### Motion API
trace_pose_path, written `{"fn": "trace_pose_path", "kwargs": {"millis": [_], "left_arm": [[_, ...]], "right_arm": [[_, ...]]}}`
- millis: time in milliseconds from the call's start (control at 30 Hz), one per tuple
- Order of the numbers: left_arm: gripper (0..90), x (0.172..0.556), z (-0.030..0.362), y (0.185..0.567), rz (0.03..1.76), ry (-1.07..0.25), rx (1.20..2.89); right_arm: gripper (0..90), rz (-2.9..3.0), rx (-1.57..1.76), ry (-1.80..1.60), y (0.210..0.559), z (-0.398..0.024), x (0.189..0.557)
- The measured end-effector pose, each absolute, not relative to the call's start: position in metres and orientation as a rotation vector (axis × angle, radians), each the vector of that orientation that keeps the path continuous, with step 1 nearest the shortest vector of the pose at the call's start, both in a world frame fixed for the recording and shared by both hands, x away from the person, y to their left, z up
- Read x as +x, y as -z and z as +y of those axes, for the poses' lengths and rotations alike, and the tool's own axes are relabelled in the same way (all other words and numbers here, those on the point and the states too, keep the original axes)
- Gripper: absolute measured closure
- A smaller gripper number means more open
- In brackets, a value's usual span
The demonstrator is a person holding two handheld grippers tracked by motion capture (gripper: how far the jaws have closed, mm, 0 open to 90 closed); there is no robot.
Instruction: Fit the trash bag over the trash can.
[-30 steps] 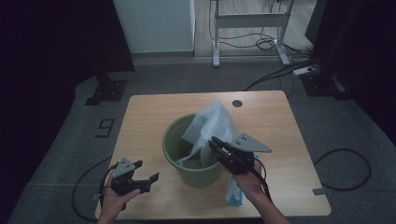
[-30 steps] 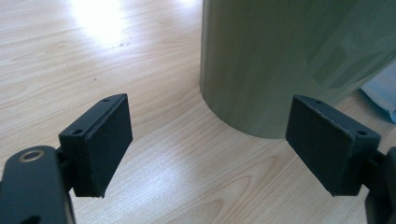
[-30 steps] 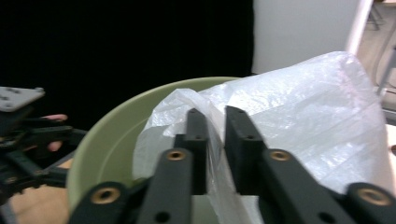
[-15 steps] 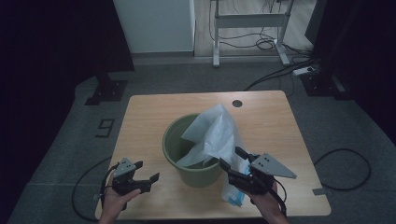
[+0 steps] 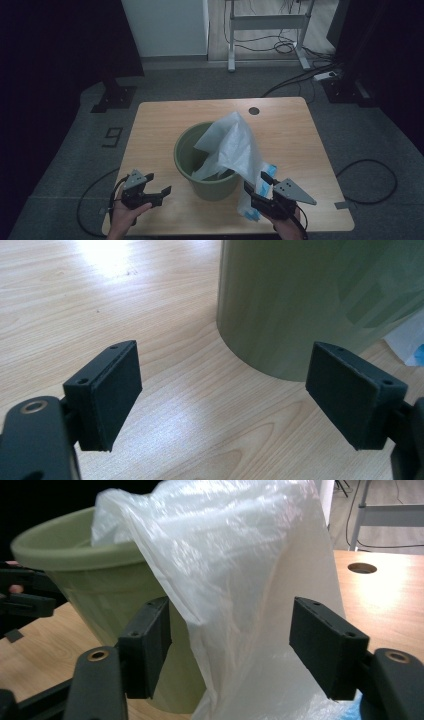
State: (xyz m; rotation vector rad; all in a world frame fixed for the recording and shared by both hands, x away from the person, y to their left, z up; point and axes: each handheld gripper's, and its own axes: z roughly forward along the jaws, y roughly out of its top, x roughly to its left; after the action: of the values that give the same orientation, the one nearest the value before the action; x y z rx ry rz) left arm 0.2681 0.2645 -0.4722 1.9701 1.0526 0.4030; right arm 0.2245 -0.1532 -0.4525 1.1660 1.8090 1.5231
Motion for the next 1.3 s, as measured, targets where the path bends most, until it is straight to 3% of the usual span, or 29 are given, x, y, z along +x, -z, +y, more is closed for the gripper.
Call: {"fn": "trace_pose_path", "kwargs": {"millis": [133,167,333,433,733,967,1100,1300], "left_arm": [[14.3,0.268,0.265,0.473,1.054,-0.402,1.970],[14.3,0.268,0.265,0.473,1.056,-0.402,1.970],[14.4,0.268,0.265,0.472,1.053,-0.406,1.968],[14.5,0.267,0.264,0.470,1.047,-0.416,1.964],[17.4,0.259,0.260,0.450,1.019,-0.444,1.906],[18.2,0.248,0.248,0.426,0.952,-0.493,1.883],[18.2,0.243,0.241,0.415,0.920,-0.514,1.877],[18.1,0.238,0.226,0.406,0.872,-0.519,1.894]], "right_arm": [[39.8,1.803,1.171,-1.502,0.457,-0.152,0.225],[51.6,1.797,1.179,-1.483,0.460,-0.152,0.226],[78.7,1.778,1.216,-1.426,0.467,-0.156,0.229],[88.4,1.731,1.207,-1.384,0.467,-0.161,0.229],[89.0,1.615,1.146,-1.405,0.435,-0.182,0.229],[89.0,1.537,1.049,-1.499,0.383,-0.188,0.234],[89.0,1.545,0.911,-1.561,0.344,-0.171,0.235],[88.9,1.664,0.829,-1.570,0.337,-0.137,0.241]]}}
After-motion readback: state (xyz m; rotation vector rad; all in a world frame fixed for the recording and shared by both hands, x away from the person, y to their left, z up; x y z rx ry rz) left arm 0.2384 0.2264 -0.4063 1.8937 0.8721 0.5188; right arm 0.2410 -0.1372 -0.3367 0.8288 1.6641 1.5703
